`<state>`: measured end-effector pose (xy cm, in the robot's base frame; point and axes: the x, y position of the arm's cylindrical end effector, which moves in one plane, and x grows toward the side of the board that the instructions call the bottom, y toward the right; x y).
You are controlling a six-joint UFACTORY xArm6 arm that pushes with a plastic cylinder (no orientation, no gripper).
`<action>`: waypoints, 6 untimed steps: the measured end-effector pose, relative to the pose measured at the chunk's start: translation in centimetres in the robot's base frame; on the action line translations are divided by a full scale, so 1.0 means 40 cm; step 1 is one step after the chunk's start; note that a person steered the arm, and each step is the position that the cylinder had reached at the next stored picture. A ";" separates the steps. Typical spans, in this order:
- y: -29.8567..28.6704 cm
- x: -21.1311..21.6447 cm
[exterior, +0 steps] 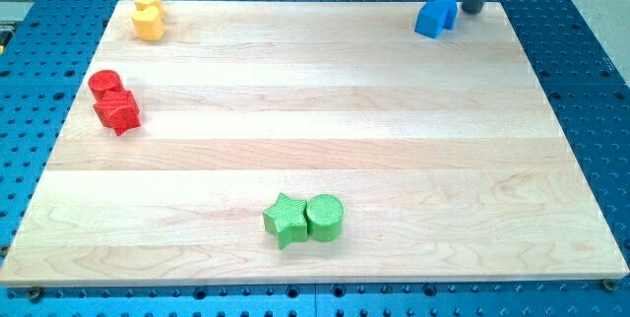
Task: Separate the blue blocks
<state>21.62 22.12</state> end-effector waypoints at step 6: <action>-0.486 0.092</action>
